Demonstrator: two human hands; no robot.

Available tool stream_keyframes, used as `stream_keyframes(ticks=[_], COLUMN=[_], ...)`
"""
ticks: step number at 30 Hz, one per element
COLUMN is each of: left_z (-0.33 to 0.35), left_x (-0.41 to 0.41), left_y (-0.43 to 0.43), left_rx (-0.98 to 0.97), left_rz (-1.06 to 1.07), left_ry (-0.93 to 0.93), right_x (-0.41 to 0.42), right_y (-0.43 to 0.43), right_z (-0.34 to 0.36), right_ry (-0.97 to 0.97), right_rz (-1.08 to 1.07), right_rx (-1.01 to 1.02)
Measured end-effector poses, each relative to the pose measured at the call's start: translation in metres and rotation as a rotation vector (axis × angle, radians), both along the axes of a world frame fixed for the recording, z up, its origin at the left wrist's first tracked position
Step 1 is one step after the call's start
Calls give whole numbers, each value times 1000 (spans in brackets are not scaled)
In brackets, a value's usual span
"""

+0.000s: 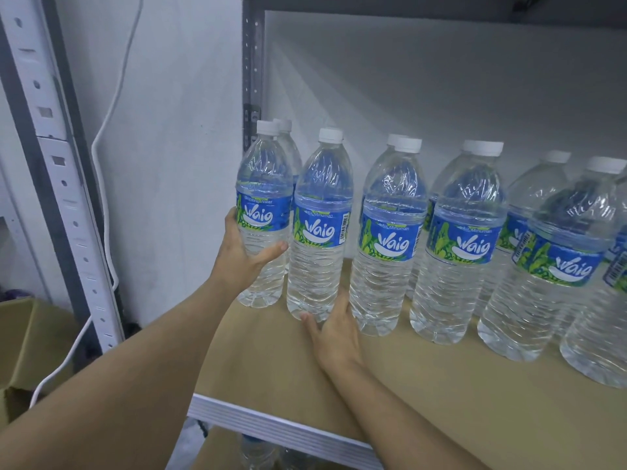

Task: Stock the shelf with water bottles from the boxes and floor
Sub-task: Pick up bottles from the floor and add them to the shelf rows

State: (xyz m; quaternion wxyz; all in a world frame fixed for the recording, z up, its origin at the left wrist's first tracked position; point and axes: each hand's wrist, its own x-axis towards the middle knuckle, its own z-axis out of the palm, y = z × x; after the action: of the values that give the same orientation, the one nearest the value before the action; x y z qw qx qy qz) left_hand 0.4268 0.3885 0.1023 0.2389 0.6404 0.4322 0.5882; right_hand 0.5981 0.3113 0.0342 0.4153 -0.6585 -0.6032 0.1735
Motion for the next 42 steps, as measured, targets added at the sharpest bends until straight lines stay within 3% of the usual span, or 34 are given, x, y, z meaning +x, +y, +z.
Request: stream_keyframes(ticks=[13,42], left_z=[-2,-3], left_x=[4,3], left_y=[-2,-3], left_rx=[0,-40], left_rz=[89,67], left_ry=[28,16], right_x=[-1,-2], right_y=[-1,-2], right_z=[0,2], right_ry=[22,-29], right_rz=[-2,-33], right_rx=[10,24])
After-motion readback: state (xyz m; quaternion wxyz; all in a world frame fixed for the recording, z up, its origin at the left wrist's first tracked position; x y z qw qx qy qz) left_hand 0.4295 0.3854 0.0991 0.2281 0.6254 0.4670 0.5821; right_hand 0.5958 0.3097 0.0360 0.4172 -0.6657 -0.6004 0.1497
